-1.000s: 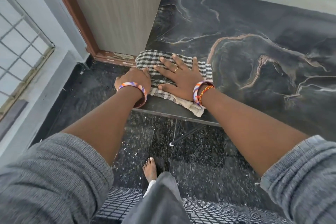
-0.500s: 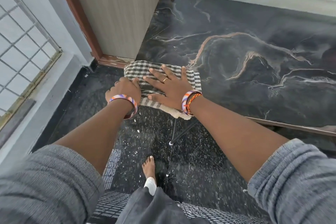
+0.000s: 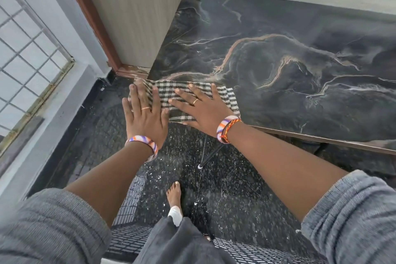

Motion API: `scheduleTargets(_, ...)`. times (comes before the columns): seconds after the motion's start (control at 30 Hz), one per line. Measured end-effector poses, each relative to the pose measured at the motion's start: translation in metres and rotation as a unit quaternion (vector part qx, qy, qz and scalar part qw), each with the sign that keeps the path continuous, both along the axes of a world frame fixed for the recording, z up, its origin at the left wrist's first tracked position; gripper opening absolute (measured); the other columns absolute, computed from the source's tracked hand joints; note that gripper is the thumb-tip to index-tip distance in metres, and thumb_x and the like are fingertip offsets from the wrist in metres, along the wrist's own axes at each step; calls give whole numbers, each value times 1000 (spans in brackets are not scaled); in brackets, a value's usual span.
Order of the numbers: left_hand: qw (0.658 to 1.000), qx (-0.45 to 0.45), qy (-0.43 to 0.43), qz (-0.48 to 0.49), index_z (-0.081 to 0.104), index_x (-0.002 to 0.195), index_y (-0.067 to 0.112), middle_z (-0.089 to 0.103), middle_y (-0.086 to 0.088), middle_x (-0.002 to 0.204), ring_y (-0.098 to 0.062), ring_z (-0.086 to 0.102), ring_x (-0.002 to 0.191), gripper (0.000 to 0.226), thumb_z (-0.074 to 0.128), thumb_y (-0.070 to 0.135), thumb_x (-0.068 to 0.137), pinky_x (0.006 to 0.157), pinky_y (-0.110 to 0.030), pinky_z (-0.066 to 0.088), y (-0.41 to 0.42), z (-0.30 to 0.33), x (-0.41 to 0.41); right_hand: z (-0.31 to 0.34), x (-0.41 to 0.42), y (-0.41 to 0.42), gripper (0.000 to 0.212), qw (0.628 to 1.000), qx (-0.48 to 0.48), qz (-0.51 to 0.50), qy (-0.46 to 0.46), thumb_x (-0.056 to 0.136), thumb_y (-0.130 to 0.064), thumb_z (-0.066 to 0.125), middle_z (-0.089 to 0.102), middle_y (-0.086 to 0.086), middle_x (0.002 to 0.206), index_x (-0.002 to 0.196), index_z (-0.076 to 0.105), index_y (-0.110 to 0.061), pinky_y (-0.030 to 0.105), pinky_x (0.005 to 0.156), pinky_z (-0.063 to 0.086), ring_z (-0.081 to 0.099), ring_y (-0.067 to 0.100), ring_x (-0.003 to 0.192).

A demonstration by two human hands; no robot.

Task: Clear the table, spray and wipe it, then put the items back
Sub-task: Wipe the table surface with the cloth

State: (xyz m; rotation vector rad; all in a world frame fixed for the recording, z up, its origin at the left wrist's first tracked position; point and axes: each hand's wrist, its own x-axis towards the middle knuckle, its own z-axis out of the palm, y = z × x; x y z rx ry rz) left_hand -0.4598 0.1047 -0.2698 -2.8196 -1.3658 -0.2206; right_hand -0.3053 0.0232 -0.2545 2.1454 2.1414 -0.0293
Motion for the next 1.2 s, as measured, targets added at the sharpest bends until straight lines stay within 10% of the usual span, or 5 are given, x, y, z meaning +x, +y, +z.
scheduleTargets(0.23,974,73,114,-184,22,147,8,12,-16,157,-32,4,146,76,34,56,89,116,-42,-12,-12,8,16,-5,17,-47,72,999,13,-33,-21,94,-23,48,3,-2,160,149,2,-31,52,118,8,8,24,147)
scheduleTargets(0.43,944,24,105,-310,13,148,7,11,-14,158,-29,8,147,68,39,41,95,120,-39,5,-58,18,75,-19,54,-121,82,988,91,-89,-88,62,-16,81,54,2,138,136,47,-23,48,100,42,56,24,122)
scheduleTargets(0.83,882,9,120,-456,-2,148,2,-1,-18,158,-30,-2,148,65,26,36,99,120,-37,-2,-159,13,185,-30,139,-253,87,968,97,-176,-148,57,-11,77,56,4,135,132,36,-25,49,99,42,59,28,118)
scheduleTargets(1.0,857,8,128,-499,-4,147,1,-3,-19,158,-30,-3,147,66,26,36,100,120,-37,-3,-206,10,236,-39,181,-308,59,957,119,-215,-153,74,-19,38,56,6,135,132,37,-26,41,105,25,59,31,117)
scheduleTargets(1.2,837,-10,121,-533,-3,147,0,-4,-20,158,-32,-3,147,67,31,34,100,120,-39,-2,-273,12,295,-40,227,-377,78,944,124,-258,-166,61,-9,63,53,11,138,133,38,-23,44,106,21,53,33,123)
